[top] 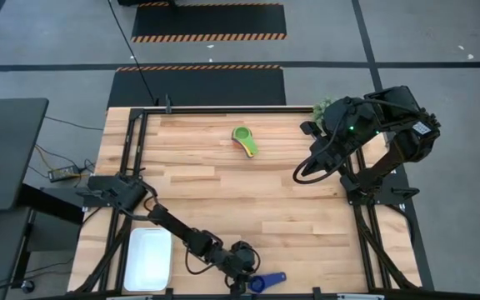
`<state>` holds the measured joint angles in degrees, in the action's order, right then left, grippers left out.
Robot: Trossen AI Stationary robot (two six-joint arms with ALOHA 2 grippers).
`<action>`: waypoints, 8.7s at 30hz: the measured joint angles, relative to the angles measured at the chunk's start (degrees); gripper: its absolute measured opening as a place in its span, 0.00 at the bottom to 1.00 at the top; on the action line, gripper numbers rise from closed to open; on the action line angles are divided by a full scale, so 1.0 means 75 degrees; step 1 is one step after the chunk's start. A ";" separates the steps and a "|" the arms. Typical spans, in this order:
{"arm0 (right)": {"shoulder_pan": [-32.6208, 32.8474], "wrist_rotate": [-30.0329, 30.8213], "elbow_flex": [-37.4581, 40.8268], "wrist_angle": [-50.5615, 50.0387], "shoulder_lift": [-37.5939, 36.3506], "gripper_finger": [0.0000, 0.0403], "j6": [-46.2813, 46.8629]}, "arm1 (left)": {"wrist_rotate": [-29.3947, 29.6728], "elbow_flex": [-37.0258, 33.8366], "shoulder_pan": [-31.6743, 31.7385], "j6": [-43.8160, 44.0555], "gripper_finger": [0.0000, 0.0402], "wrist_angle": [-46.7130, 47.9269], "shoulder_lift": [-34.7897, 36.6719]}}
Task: Nest measuring cups in basket
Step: Stack the dark blue measuring cup on top of the green measuring cup, then adjust the stacked measuring cups, then put the stacked measuring cups into the white bin
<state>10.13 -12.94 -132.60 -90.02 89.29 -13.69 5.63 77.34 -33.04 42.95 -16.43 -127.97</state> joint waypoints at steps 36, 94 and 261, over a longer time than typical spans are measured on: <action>0.0000 0.0320 0.0000 0.0000 -0.0002 0.01 -0.0078 | -0.0221 -0.0041 0.0608 0.0004 0.02 0.1424 0.0626; -0.2451 0.5504 0.0000 0.0249 0.1109 0.00 0.5882 | -0.3391 0.0277 0.8906 -1.2529 0.02 0.5945 0.3914; -0.5243 -0.0019 0.7382 0.6493 0.0575 0.03 0.1672 | -0.3060 -0.1011 0.8496 -0.7416 0.08 0.5733 0.4197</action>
<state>-29.19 -13.08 -77.23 -41.32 93.60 -1.15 -17.32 69.76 30.69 -12.67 26.57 -96.49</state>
